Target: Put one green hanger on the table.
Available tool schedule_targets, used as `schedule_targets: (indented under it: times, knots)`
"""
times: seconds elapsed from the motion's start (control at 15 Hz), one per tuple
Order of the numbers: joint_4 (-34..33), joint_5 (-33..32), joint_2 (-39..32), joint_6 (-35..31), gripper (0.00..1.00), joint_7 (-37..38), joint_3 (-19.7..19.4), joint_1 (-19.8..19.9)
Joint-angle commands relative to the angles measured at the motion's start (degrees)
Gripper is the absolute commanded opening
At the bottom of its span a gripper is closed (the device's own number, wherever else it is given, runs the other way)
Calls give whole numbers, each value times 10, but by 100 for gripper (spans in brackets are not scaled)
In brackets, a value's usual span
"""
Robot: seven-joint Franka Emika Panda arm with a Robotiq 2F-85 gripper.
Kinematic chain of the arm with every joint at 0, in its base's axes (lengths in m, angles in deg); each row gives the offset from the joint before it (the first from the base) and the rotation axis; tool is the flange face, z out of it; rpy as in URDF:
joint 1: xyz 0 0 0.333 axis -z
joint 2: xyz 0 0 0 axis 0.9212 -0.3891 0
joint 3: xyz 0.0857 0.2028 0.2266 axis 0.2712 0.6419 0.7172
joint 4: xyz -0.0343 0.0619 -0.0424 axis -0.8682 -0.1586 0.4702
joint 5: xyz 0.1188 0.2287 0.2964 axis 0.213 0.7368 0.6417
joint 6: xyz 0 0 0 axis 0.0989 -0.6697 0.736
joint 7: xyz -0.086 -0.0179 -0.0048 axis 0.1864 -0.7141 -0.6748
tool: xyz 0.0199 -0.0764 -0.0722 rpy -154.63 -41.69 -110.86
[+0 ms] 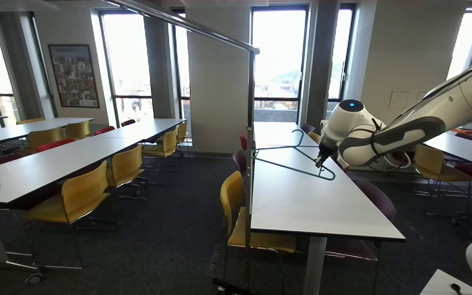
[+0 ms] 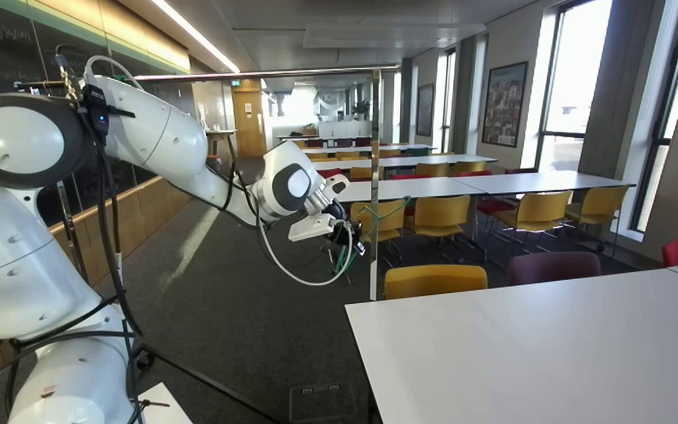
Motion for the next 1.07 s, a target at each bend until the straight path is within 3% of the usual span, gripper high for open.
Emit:
schedule_targets:
  times: [0.0,0.33,0.67,1.0]
  knots:
    - [-14,6,-16,34,3,18,-83,-72]
    - [-16,10,-28,71,3,19,-147,-111]
    - [-22,-16,-59,77,3,31,-178,-117]
    - [-38,1,-86,74,3,29,-202,-129]
